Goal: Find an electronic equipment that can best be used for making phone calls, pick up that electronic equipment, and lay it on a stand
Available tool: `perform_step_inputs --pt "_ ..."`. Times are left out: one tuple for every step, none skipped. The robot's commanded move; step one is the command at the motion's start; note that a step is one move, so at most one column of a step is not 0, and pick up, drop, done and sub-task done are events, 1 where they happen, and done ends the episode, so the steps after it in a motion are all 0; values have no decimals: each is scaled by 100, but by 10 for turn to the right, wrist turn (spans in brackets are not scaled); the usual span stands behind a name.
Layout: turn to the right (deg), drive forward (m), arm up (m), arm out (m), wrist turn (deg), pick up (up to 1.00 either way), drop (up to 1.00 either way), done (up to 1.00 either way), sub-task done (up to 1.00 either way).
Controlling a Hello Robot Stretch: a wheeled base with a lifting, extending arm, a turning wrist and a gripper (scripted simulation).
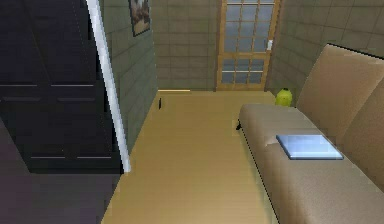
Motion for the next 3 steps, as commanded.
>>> perform_step_inputs --pt "0 0 0 42 0 0 0 0 0" --pt "0 0 0 0 450 0 0 0 0" --pt "0 0 0 0 450 0 0 0 0"
